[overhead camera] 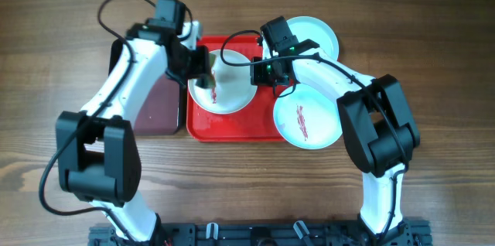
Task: Clean dirty plates on tray and stack at the side
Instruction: 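Move the sponge over the white plate held by the right gripper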
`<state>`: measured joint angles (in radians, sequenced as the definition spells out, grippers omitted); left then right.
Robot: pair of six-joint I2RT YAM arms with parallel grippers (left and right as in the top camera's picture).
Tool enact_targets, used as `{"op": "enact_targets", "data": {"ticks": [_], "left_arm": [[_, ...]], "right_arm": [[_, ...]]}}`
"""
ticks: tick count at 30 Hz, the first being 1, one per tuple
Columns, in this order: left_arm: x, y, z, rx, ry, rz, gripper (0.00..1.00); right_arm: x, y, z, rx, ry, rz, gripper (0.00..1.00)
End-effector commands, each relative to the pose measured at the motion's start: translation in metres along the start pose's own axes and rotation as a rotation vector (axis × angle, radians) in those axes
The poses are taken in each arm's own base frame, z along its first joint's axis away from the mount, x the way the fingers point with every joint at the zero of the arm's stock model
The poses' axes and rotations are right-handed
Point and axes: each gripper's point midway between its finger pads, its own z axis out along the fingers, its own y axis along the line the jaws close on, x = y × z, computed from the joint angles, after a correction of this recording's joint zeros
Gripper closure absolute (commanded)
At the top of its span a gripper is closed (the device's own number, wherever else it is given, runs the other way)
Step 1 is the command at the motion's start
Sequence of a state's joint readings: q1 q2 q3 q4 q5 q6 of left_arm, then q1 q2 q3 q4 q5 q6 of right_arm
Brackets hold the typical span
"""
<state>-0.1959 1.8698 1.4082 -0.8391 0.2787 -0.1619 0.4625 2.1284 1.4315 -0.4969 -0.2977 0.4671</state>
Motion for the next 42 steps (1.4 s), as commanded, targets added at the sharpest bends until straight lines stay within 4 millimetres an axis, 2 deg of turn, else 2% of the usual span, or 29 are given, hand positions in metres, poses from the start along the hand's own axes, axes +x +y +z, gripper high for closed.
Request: {"op": "enact_targets", "data": {"ticks": [1,6,11,16,19,22,24,27,29,31,33,35,36,39,42], "left_arm": [[0.018,0.013,0.024,-0.062,0.048,-0.112,0.96],[0.023,0.025,0.041,-0.138,0.072,-0.123,0.96],[0.029,0.036,0.066,-0.234,0.093,-0.09,0.96],[0.033,0.034,0.088,-0.224,0.117,-0.112,0.96],[0.036,0.008,0.097,-0.095,0.142,-0.105,0.96],[0.031,-0.035,0.098,0.122,0.145,-0.082,0.96],[0.025,-0.045,0.097,0.178,0.125,-0.07,0.96],[0.014,-0.047,0.098,0.188,0.081,-0.058,0.96],[0.006,-0.043,0.099,0.161,0.045,-0.053,0.96],[0.001,-0.03,0.101,0.086,0.015,-0.082,0.96],[-0.003,-0.006,0.101,-0.051,-0.024,-0.133,0.96],[-0.004,0.03,0.096,-0.254,-0.069,-0.208,0.96],[-0.003,0.042,0.092,-0.316,-0.084,-0.237,0.96],[-0.001,0.062,0.085,-0.408,-0.094,-0.261,0.96],[0.007,0.072,0.082,-0.43,-0.072,-0.349,0.96]], "right_arm": [[0.009,-0.008,0.014,0.003,0.042,0.005,0.96],[0.009,-0.008,0.014,0.003,0.04,0.005,0.96],[0.009,-0.008,0.014,0.003,0.041,0.004,0.95],[0.009,-0.008,0.014,0.003,0.041,0.004,0.96],[0.009,-0.008,0.014,0.002,0.04,0.004,0.96],[0.009,-0.008,0.014,0.002,0.04,0.003,0.96],[0.009,-0.008,0.014,0.002,0.04,0.003,0.96],[0.009,-0.008,0.014,0.003,0.041,0.003,0.96],[0.009,-0.008,0.014,0.004,0.042,0.002,0.96],[0.009,-0.009,0.014,0.006,0.041,0.001,0.96],[0.009,-0.009,0.014,0.006,0.042,0.0,0.96],[0.009,-0.009,0.014,0.006,0.042,-0.003,0.96],[0.009,-0.009,0.014,0.007,0.042,-0.003,0.96],[0.009,-0.009,0.014,0.007,0.042,-0.002,0.96],[0.009,-0.009,0.014,0.007,0.042,-0.002,0.96]]}}
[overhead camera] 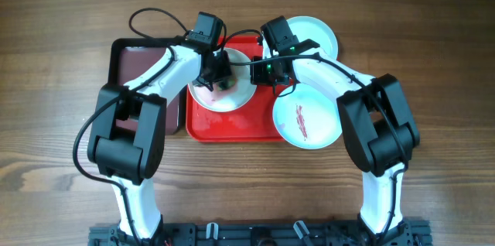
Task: Clean dirty plates on tray and stack at the side
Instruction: 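Move the sponge over the white plate held by the right gripper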
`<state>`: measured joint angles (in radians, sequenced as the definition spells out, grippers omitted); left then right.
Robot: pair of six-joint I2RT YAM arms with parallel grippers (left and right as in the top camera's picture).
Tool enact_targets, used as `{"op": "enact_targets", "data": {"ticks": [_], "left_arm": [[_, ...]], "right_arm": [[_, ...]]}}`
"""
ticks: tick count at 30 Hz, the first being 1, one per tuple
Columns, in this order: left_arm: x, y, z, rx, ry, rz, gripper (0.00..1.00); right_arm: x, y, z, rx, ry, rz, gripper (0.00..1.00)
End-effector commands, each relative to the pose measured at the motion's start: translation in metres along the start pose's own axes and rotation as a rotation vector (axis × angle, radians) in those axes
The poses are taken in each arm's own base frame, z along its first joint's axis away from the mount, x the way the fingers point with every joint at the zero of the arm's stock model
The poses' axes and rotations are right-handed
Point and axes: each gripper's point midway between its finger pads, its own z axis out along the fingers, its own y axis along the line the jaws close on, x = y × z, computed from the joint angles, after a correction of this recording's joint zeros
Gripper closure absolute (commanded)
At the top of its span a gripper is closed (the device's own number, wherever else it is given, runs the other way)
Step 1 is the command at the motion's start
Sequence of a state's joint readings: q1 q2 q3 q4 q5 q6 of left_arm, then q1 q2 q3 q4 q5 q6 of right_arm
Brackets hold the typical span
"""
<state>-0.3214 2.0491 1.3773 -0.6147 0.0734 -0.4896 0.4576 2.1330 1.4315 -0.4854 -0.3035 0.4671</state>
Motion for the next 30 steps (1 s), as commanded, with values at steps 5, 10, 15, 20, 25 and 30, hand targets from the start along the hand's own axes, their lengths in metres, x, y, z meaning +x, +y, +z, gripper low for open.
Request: {"op": "enact_targets", "data": {"ticks": [5,10,15,20,25,30], "left_arm": [[0.012,0.079,0.011,-0.271,0.031,-0.244,0.96],[0.032,0.081,0.007,-0.274,0.132,-0.159,0.96],[0.035,0.074,0.009,-0.226,0.166,-0.027,0.96],[0.052,0.035,0.01,0.025,0.272,0.143,0.96],[0.072,-0.011,-0.003,0.316,0.359,0.247,0.96],[0.075,-0.037,-0.005,0.411,0.343,0.301,0.96]], "right_arm": [[0.012,-0.01,0.012,0.02,0.048,0.01,0.96],[0.009,-0.023,0.009,0.01,0.063,0.089,0.96],[0.021,-0.027,0.019,-0.117,0.154,0.131,0.96],[0.022,-0.029,0.021,-0.137,0.167,0.145,0.95],[0.021,-0.029,0.021,-0.138,0.165,0.143,0.95],[0.021,-0.028,0.021,-0.14,0.162,0.141,0.96]]}}
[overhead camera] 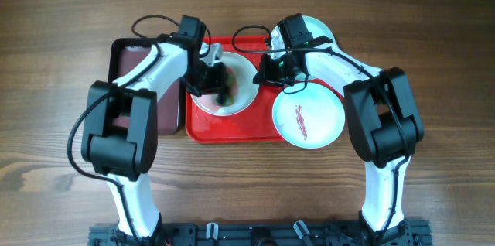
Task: Clean dirty plates on tray and stack at the side
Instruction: 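Move the sponge over the white plate held by the right gripper, then scrub the white plate surface with the sponge in the left gripper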
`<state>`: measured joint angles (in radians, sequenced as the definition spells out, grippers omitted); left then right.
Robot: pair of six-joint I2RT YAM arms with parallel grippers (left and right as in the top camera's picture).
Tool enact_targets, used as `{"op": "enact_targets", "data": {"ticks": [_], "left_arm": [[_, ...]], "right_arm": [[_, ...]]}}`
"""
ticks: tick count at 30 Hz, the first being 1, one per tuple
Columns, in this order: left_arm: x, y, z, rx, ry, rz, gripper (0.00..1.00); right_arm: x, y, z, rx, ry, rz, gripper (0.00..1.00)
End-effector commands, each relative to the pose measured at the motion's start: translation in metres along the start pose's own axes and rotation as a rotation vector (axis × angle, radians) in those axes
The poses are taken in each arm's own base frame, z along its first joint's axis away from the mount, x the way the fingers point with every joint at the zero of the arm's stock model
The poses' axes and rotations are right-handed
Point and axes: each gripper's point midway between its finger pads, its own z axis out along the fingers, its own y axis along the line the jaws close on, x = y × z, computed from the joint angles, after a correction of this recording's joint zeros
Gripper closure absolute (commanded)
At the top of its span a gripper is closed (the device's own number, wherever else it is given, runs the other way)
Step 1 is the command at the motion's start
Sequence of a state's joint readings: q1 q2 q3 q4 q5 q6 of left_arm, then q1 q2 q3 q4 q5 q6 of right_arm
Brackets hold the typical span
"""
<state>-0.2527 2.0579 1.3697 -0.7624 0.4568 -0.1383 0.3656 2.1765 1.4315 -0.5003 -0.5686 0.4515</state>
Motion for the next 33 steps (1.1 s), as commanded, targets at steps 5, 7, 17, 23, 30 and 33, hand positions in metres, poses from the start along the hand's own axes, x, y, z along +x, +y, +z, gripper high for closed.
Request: {"op": "enact_targets", "data": {"ticks": [5,7,17,23,30,33], "left_arm": [[-0.002,-0.035,0.022,0.138,-0.005,0.056,0.96],[-0.016,-0.036,0.021,0.139,-0.062,0.07,0.96],[-0.056,0.08,-0.011,-0.493,-0.351,-0.238,0.96],[-0.014,0.101,-0.016,-0.618,-0.245,-0.409,0.96],[0.038,0.036,0.015,-0.247,0.102,-0.289,0.96],[0.05,0.001,0.022,-0.099,0.178,-0.176,0.96]], "right_arm": [[0.009,-0.028,0.018,0.06,0.035,0.061,0.96],[0.009,-0.028,0.018,0.06,0.035,0.061,0.96],[0.009,-0.029,0.018,0.066,0.036,0.062,0.96],[0.009,-0.03,0.018,0.068,0.035,0.064,0.96],[0.009,-0.029,0.018,0.067,0.033,0.064,0.96],[0.008,-0.029,0.018,0.065,0.03,0.063,0.96]]}}
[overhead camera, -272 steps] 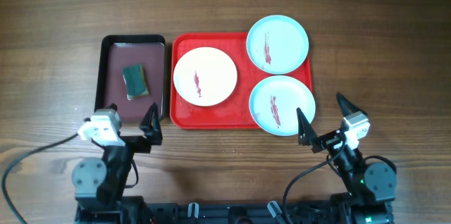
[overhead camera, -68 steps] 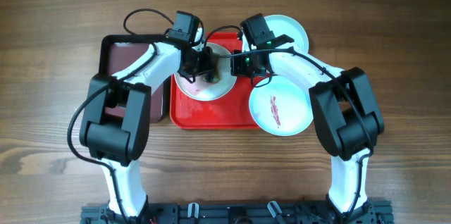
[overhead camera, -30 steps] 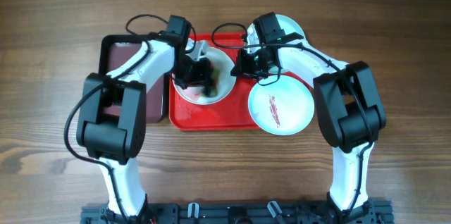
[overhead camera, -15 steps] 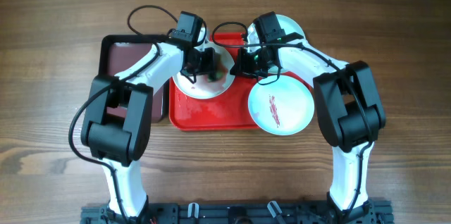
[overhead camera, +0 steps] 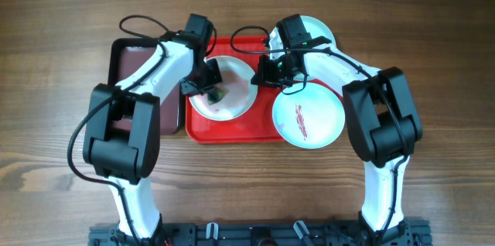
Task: Clean dirty plates on tray and stack at the side
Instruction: 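Scrub the white plate surface with the sponge in the left gripper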
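A white plate (overhead camera: pixel 232 83) lies on the red tray (overhead camera: pixel 232 131). My left gripper (overhead camera: pixel 210 89) is shut on a dark green sponge (overhead camera: pixel 220 93), pressed on the plate's left half. From the right, my right gripper (overhead camera: pixel 259 76) is shut on this plate's rim. A second white plate (overhead camera: pixel 308 118) with red streaks overlaps the tray's right edge. A clean white plate (overhead camera: pixel 319 33) sits at the back right, partly under the right arm.
A dark brown tray (overhead camera: pixel 143 99) lies left of the red tray, under the left arm. Bare wooden table surrounds everything. Both arms reach in from the front edge, and cables loop above the wrists.
My left gripper and the sponge have shifted a little to the left on the plate. The right gripper still holds the same spot on the rim.
At first my left gripper held the sponge at the plate's left rim, beside a red streak, while the right gripper held the right rim. Then the sponge was over the plate's upper left, then on its middle, and now on its left half.
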`<state>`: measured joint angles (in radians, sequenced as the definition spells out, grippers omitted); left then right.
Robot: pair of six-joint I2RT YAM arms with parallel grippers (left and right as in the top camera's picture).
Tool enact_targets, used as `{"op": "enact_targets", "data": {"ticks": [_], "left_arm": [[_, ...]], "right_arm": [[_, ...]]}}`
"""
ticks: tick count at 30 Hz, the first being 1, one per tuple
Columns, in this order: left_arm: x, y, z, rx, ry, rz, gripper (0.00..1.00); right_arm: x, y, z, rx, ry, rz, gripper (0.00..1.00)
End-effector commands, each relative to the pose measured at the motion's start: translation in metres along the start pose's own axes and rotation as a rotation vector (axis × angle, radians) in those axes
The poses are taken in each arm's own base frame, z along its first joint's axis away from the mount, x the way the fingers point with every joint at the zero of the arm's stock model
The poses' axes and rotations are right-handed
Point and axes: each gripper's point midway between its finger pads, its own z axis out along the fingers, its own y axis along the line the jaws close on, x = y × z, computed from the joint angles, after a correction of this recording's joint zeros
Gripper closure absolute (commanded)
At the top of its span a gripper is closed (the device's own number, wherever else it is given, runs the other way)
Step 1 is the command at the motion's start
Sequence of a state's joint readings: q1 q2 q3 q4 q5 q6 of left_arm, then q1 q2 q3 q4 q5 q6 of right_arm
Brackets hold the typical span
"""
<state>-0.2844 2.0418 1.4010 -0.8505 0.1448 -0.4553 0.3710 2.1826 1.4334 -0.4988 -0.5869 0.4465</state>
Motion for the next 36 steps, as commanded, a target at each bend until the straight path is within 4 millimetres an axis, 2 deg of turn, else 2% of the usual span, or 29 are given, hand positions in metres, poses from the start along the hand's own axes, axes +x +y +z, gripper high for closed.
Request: {"op": "enact_targets", "data": {"ticks": [1,3,6,10,13,19,24,27,31,33,35,36], "left_arm": [[0.066,-0.037,0.022,0.207,0.262,0.19,0.96],[0.074,-0.054,0.022,0.252,0.263,0.263,0.96],[0.075,-0.074,0.025,0.28,0.222,0.326,0.96],[0.066,-0.102,0.028,0.332,0.134,0.396,0.96],[0.054,-0.107,0.028,0.345,0.081,0.401,0.96],[0.002,-0.078,0.031,0.203,-0.089,0.255,0.96],[-0.054,-0.04,0.022,0.085,-0.276,0.106,0.96],[-0.073,-0.02,0.017,0.044,-0.329,0.063,0.96],[-0.082,0.011,0.015,-0.031,-0.344,-0.019,0.96],[-0.079,0.026,0.015,-0.074,-0.33,-0.078,0.96],[-0.07,0.037,0.017,-0.106,-0.291,-0.129,0.96],[-0.043,0.048,0.022,-0.162,-0.186,-0.14,0.96]], "right_arm": [[0.005,-0.033,0.015,0.081,0.016,0.072,0.96],[0.005,-0.033,0.015,0.081,0.017,0.072,0.96],[0.006,-0.032,0.016,0.081,0.018,0.071,0.96],[0.007,-0.032,0.016,0.082,0.021,0.071,0.96],[0.007,-0.033,0.016,0.083,0.023,0.073,0.96],[0.007,-0.033,0.016,0.083,0.023,0.073,0.96],[0.007,-0.033,0.016,0.084,0.023,0.072,0.96],[0.007,-0.033,0.016,0.084,0.023,0.072,0.96],[0.007,-0.033,0.016,0.084,0.023,0.072,0.96],[0.007,-0.033,0.016,0.084,0.023,0.071,0.96],[0.007,-0.033,0.015,0.084,0.024,0.072,0.95],[0.007,-0.033,0.016,0.084,0.023,0.072,0.96]]}}
